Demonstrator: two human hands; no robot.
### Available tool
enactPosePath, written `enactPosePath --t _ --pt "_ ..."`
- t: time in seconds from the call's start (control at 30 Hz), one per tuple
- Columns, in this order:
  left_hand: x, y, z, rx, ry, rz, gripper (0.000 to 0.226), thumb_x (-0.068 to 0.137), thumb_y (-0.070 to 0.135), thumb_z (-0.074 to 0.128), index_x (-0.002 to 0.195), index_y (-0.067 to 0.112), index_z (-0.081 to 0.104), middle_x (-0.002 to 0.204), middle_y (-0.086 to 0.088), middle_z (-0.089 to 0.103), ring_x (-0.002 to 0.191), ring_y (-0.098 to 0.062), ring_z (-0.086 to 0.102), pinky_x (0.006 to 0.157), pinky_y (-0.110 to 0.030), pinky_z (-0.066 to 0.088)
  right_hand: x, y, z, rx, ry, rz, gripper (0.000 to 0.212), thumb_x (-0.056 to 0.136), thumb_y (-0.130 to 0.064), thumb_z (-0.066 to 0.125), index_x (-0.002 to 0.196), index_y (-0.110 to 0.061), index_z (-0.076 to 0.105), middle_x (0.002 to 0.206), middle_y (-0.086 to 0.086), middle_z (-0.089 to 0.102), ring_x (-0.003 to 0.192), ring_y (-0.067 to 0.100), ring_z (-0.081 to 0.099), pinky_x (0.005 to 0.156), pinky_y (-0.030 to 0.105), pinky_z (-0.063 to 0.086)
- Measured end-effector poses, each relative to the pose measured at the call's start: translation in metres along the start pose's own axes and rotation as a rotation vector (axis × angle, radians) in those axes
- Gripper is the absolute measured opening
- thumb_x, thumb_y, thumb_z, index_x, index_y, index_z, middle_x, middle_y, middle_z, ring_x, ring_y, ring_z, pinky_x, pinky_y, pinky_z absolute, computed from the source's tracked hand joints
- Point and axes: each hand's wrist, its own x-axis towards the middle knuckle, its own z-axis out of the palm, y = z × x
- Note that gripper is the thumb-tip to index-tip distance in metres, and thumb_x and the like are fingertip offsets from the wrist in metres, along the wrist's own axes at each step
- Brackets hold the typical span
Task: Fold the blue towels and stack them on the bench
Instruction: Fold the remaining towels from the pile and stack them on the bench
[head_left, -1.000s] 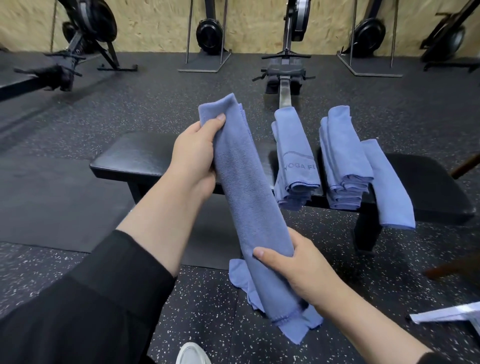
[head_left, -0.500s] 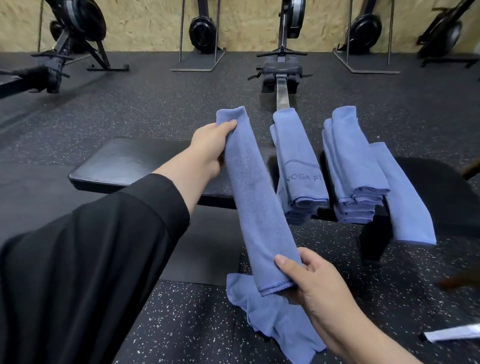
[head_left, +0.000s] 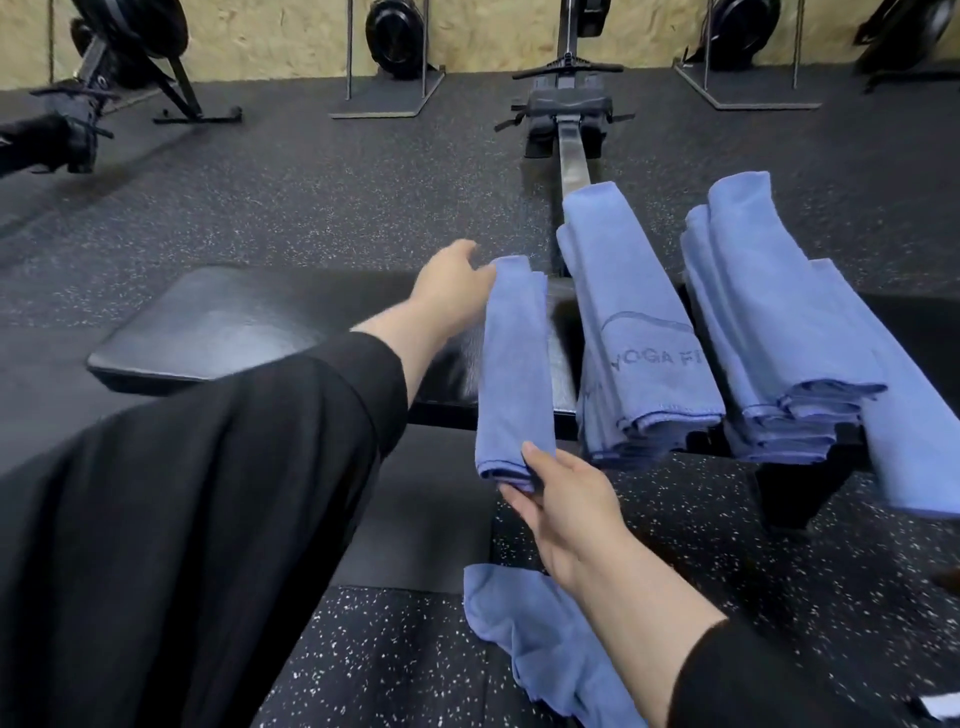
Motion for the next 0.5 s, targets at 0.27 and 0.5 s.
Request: enactPosePath --t 0.27,0.5 --pt "-0.089 -0.063 0.078 0.521 -0.135 0.310 0.048 0.109 0.041 0.033 0.154 0.026 0.037 0.167 -0.001 0.021 0.153 -0.024 0.019 0.120 -0.054 0.020 0.010 0.022 -0.023 -0.089 -0.032 -0.016 0.018 0.102 -0.019 0.062 0.115 -0.008 0.068 0.111 0.013 0.076 0.100 0.024 0.072 0.084 0.034 0.059" --pt "-0.137 -0.038 0.077 0.501 0.167 0.676 0.034 0.100 0.033 0.045 0.084 0.013 0.066 0.084 -0.005 0.062 0.076 -0.032 0.058 0.062 -0.037 0.038 -0.016 0.031 -0.100 -0.616 0.080 -0.057 0.011 0.101 -0.021 0.060 0.095 -0.018 0.069 0.107 0.011 0.074 0.090 0.021 0.067 0.081 0.039 0.058"
